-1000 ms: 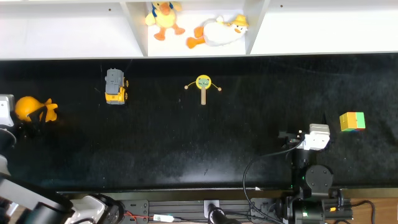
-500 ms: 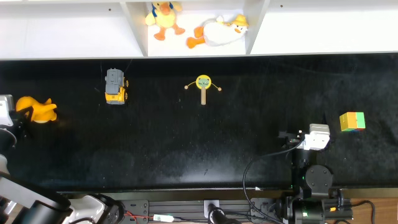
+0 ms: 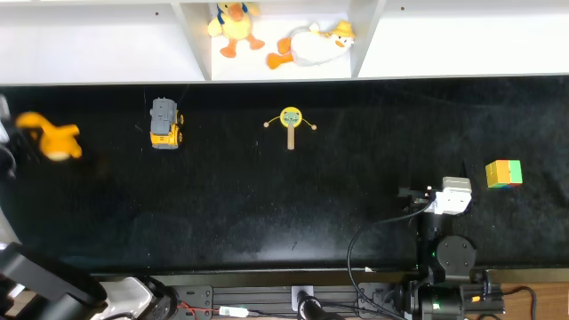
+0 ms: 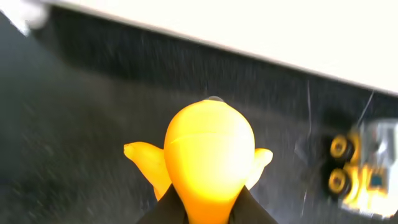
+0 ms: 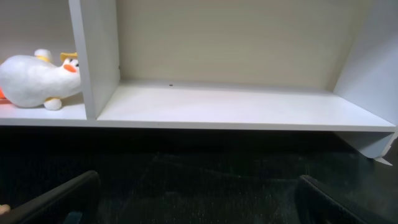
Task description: Store Toys
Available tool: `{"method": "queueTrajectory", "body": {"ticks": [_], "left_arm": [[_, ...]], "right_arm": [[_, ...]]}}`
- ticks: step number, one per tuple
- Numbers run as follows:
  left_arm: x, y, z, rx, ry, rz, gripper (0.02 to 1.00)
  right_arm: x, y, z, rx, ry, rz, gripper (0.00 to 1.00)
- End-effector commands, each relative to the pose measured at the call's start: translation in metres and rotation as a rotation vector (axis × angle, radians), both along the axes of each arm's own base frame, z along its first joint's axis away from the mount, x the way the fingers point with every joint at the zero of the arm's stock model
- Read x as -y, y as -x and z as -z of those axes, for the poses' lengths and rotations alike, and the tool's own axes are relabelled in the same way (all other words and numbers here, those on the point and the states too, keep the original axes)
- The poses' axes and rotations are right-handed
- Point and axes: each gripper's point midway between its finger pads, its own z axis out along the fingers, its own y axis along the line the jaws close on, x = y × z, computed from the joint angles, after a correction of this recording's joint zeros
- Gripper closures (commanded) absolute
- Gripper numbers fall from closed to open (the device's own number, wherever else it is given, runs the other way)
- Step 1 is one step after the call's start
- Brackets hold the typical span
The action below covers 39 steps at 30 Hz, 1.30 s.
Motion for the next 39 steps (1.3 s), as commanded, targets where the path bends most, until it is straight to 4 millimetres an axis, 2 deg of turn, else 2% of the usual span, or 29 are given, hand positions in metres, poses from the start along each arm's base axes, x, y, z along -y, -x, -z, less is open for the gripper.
{"method": "queueTrajectory", "body": {"ticks": [1, 6, 11, 18, 24, 30, 39], "left_arm": [[-0.003, -0.017, -0.028, 0.036, -0.007, -0.088, 0.974], [0.002, -0.035, -0.039, 0.093, 0.006, -0.111, 0.974], [-0.002, -0.049, -0.052, 0.16, -0.003, -0.152, 0.963], [-0.006, -0.06, -0.067, 0.229, -0.02, -0.166, 0.963], [0.0, -0.073, -0.075, 0.269, -0.046, -0.135, 0.963], [0.011, -0.095, -0.066, 0.279, -0.055, -0.095, 0.963], [0.016, -0.115, -0.041, 0.246, -0.115, -0.044, 0.972]], "right_arm": [[-0.001, -0.001, 0.005, -0.006, -0.004, -0.005, 0.007], [-0.001, -0.001, 0.005, -0.006, -0.004, -0.005, 0.005], [-0.001, -0.001, 0.005, -0.006, -0.004, -0.005, 0.005], [-0.001, -0.001, 0.005, -0.006, -0.004, -0.005, 0.007], [-0.001, -0.001, 0.005, -0.006, -0.004, -0.005, 0.005], [-0.001, -0.001, 0.005, -0.006, -0.004, -0.005, 0.005], [-0.001, -0.001, 0.005, -0.006, -0.004, -0.005, 0.007]]}}
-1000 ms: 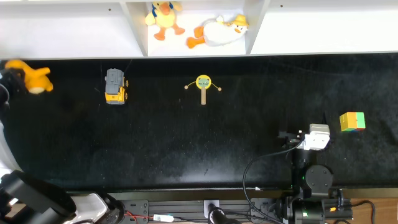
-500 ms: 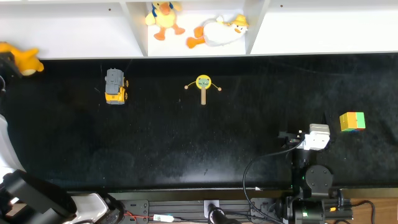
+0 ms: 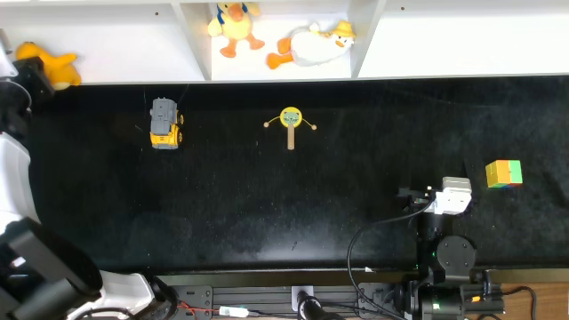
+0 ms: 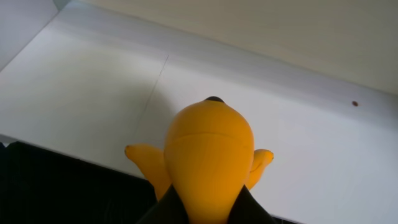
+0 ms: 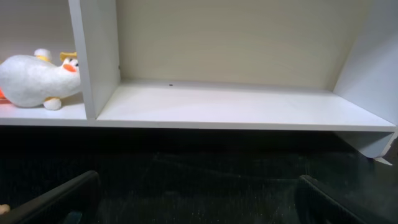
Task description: Store Toys
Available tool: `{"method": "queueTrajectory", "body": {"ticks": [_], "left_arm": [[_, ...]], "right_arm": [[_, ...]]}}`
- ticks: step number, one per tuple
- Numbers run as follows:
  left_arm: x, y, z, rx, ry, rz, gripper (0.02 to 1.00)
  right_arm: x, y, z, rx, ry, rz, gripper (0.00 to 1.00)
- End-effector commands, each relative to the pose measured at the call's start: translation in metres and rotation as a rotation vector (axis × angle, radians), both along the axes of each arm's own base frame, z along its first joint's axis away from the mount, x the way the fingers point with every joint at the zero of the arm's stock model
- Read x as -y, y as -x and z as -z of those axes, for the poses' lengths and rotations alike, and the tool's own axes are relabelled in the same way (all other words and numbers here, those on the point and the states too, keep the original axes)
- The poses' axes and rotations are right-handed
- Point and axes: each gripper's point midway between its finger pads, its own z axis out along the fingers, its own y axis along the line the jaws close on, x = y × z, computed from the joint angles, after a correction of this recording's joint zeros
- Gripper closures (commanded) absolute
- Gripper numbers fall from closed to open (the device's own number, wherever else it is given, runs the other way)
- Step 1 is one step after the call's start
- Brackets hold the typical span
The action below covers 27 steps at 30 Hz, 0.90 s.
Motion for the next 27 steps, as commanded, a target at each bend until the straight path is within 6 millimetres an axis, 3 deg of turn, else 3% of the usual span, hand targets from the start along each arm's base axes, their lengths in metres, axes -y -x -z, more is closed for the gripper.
{"method": "queueTrajectory", "body": {"ticks": [1, 9, 15, 27], "left_arm": [[-0.002, -0.011, -0.002, 0.009, -0.075, 0.027, 0.972], [-0.005, -0.017, -0.005, 0.028, -0.09, 0.026, 0.969], [-0.008, -0.016, -0.02, 0.008, -0.096, 0.014, 0.969], [-0.013, -0.018, -0.023, 0.013, -0.11, -0.002, 0.965]], "right_arm": [[-0.001, -0.001, 0.005, -0.006, -0.004, -0.005, 0.005], [-0.001, -0.001, 0.005, -0.006, -0.004, -0.005, 0.005], [-0.001, -0.001, 0.005, -0.006, -0.004, -0.005, 0.007], [-0.001, -0.001, 0.005, -0.006, -0.004, -0.005, 0.005]]}}
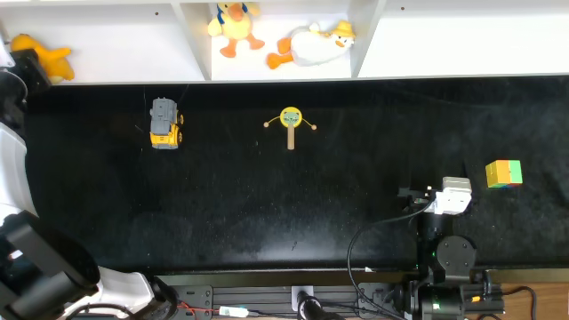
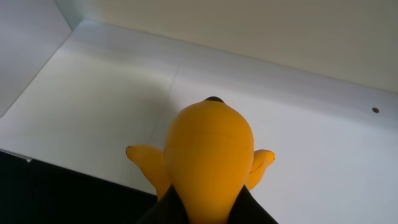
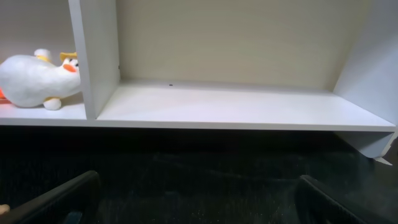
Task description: Store Toys
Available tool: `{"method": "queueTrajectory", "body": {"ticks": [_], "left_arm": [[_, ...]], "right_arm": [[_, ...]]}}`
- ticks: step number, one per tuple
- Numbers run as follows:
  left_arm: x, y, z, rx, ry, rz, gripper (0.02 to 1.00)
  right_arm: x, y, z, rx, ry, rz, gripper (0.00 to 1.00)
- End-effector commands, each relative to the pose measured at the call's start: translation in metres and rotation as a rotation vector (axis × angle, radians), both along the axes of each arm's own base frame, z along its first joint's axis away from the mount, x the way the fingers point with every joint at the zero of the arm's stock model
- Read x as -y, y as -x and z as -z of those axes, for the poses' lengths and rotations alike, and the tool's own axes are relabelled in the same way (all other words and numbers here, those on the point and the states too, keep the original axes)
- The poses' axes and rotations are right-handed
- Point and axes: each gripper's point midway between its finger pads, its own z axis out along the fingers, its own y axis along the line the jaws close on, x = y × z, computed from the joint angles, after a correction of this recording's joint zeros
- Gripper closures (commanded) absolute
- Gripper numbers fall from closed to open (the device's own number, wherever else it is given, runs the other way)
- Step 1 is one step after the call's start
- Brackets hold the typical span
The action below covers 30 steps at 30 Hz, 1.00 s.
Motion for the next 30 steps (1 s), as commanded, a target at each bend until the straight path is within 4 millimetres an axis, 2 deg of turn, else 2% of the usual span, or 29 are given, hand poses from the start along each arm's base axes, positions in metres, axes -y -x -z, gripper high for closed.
{"method": "queueTrajectory", "body": {"ticks": [1, 17, 30], "left_arm": [[-0.005, -0.008, -0.013, 0.03, -0.045, 0.007, 0.965], [0.009, -0.028, -0.006, 0.055, -0.048, 0.045, 0.93], [0.006, -0.035, 0.011, 0.042, -0.018, 0.035, 0.904]], "right_arm": [[-0.001, -0.001, 0.005, -0.006, -0.004, -0.005, 0.005], [-0.001, -0.001, 0.005, -0.006, -0.004, -0.005, 0.005], [-0.001, -0.001, 0.005, -0.006, -0.004, -0.005, 0.005]]}}
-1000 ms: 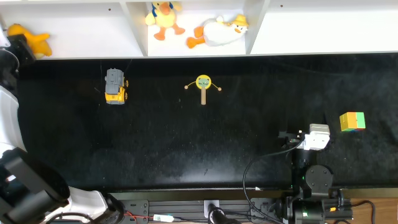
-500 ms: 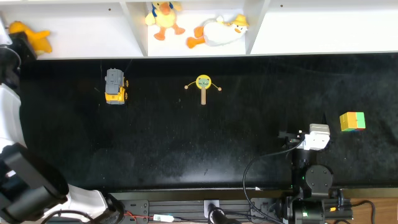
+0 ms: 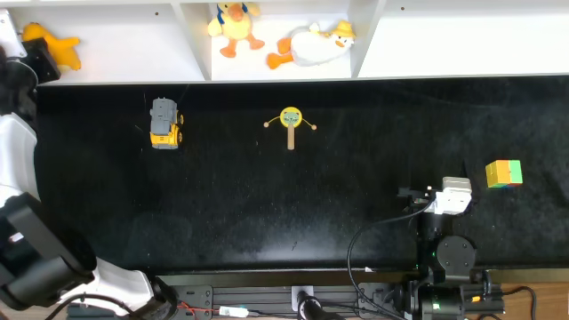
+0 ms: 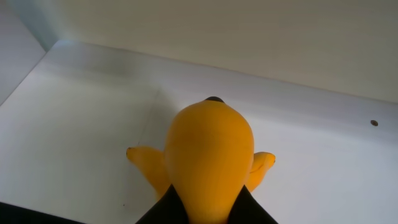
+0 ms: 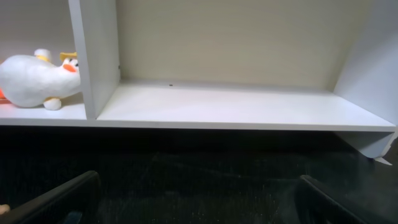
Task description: Store Toys
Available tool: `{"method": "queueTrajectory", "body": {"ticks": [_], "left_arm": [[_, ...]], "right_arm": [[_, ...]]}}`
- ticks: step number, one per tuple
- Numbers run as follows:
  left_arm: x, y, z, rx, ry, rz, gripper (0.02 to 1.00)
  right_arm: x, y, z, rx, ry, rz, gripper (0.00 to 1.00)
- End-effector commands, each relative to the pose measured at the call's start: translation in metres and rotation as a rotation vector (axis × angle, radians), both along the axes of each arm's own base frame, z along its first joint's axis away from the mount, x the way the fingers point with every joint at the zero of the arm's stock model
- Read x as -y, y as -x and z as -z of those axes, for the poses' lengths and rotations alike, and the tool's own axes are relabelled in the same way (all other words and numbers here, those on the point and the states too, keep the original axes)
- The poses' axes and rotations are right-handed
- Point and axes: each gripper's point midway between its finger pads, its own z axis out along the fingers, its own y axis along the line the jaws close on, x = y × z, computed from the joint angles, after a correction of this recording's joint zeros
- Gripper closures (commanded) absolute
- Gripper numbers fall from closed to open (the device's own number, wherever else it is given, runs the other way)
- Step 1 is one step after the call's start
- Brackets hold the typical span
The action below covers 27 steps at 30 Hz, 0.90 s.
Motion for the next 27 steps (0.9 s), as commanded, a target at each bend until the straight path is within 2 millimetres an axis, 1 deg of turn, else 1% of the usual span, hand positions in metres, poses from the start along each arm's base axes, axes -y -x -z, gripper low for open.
{"method": "queueTrajectory", "body": {"ticks": [1, 3, 8, 11, 13, 14, 16, 18, 21, 22, 24, 25, 27], "left_arm": [[-0.0026, -0.0052, 0.0011, 0.0, 0.004, -0.005, 0.897], [-0.0028, -0.0055, 0.0005, 0.003, 0.002, -0.005, 0.847], [-0.0033, -0.0064, -0.0014, 0.011, -0.002, -0.005, 0.667], [-0.0033, -0.0064, -0.0014, 0.011, -0.002, -0.005, 0.575], [-0.0033, -0.0065, -0.0015, 0.011, -0.002, -0.005, 0.483], [-0.0033, -0.0065, -0.0016, 0.012, -0.002, -0.005, 0.465], [-0.0034, -0.0067, -0.002, 0.013, -0.003, -0.005, 0.375], [-0.0033, -0.0067, -0.0019, 0.013, -0.003, -0.005, 0.248], [-0.0016, -0.007, -0.0021, 0.015, 0.002, 0.004, 0.148], [-0.0016, -0.0071, -0.0021, 0.015, 0.002, 0.005, 0.132], [-0.0016, -0.0071, -0.0021, 0.015, 0.002, 0.005, 0.047], [-0.0016, -0.0071, -0.0021, 0.015, 0.002, 0.005, 0.02], [-0.0015, -0.007, -0.0023, 0.016, 0.002, 0.005, 0.02]], "right_arm": [[-0.0007, -0.0009, 0.005, -0.006, -0.004, -0.005, 0.005], [-0.0007, -0.0009, 0.0051, -0.006, -0.004, -0.005, 0.007], [-0.0007, -0.0009, 0.005, -0.006, -0.004, -0.005, 0.005], [-0.0008, -0.0009, 0.005, -0.006, -0.004, -0.005, 0.005], [-0.0007, -0.0009, 0.0051, -0.006, -0.004, -0.005, 0.007], [-0.0008, -0.0009, 0.005, -0.006, -0.004, -0.005, 0.005], [-0.0007, -0.0009, 0.005, -0.006, -0.004, -0.005, 0.007], [-0.0007, -0.0009, 0.0051, -0.006, -0.004, -0.005, 0.005], [-0.0007, -0.0009, 0.005, -0.006, -0.004, -0.005, 0.005], [-0.0008, -0.0009, 0.005, -0.006, -0.004, -0.005, 0.005], [-0.0007, -0.0009, 0.0051, -0.006, -0.004, -0.005, 0.007], [-0.0007, -0.0009, 0.005, -0.006, -0.004, -0.005, 0.007], [-0.0007, -0.0009, 0.0051, -0.006, -0.004, -0.005, 0.005]]}}
